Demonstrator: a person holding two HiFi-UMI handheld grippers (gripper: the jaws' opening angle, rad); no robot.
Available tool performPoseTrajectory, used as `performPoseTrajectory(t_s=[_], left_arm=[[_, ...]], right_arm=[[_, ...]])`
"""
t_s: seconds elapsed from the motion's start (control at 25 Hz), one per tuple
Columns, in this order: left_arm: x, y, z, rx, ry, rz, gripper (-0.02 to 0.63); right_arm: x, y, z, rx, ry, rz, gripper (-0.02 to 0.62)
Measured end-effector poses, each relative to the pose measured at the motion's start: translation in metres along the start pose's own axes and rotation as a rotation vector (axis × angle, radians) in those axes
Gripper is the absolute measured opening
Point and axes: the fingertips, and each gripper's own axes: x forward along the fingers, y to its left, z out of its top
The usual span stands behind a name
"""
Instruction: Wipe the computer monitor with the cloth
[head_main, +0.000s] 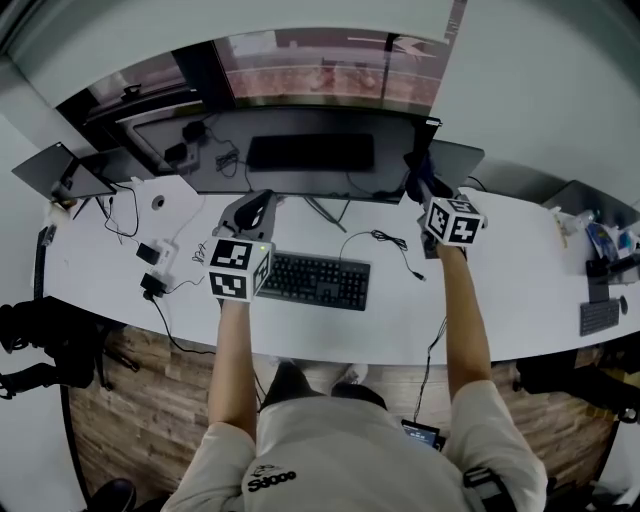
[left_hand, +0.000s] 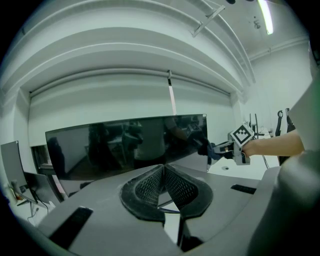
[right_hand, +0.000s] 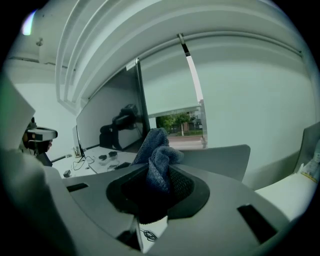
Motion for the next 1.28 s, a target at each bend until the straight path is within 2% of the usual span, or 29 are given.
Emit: performPoseTrajectory(t_s=[0.44,0.8,0.96,1.12,1.28], left_arm=[[0.021,-0.006,-0.023,0.053,0.006,-0.062,0.018],[0.024,0.011,-0.062,0.011,0.045,-0.071,0.018],[0.020,0.023,-0.076,0.000,0.060,-0.062,0.018],[0.013,0.037,-0.080,-0.020,0.044,-0.042,0.018],[0.011,0.044,-0.084,-0.015,0.041,-0.049,0.018]], right_arm=[[0.040,-0.018,-0.097,0.046,0.170,-0.054,0.080],[0.064,-0.026,-0.164,0.182,0.291,-0.099,0.080],[0.068,-0.029,-0.183,0.308,0.283,-0.108,0.080],[0.078,-0.024,-0.200,0.476,0.224,-0.098,0.080],[0.087,-0.008,-0.212,0.469,0.241,-0.095,0.080]])
